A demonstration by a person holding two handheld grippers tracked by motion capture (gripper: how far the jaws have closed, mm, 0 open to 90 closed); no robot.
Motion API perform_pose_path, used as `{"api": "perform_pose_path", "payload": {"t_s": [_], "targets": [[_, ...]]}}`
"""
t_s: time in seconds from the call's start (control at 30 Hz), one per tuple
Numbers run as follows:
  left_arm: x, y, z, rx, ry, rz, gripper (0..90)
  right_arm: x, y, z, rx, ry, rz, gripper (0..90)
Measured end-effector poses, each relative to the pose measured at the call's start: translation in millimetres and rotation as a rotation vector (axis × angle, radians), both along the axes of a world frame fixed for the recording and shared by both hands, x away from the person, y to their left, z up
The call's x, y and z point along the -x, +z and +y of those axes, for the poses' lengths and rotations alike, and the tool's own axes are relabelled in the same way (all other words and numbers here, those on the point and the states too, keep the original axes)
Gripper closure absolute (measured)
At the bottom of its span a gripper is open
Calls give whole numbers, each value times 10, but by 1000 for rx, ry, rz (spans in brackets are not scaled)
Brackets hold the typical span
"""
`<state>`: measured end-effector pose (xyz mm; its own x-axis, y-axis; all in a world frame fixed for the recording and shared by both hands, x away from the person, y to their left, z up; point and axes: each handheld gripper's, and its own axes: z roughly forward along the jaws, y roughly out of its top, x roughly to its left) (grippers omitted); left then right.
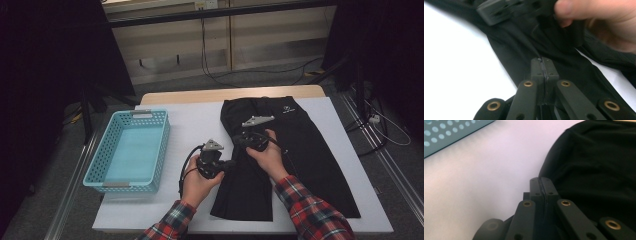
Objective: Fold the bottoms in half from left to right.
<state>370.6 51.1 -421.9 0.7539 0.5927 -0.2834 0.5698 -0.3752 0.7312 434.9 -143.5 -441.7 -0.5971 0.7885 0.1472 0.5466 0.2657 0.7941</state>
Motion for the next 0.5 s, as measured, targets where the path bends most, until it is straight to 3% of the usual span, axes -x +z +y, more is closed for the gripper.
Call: {"api": "perform_pose_path", "payload": {"t_s": [0.13,0.23,0.37,0.5], "targets": [[-2,2,-30,25,0,7,900,83,77,-130,1,-15,-22,893],[8,6,-109,35,-21,8,899,243,143,-345,39,-31,-41,893],[18,-10,-171,41,-32,17,900,397,152,-579,66,-58,-23,892],[35,-50,-253,34,-51,30,900,482,113,-667,116,-63,-14,889]]}}
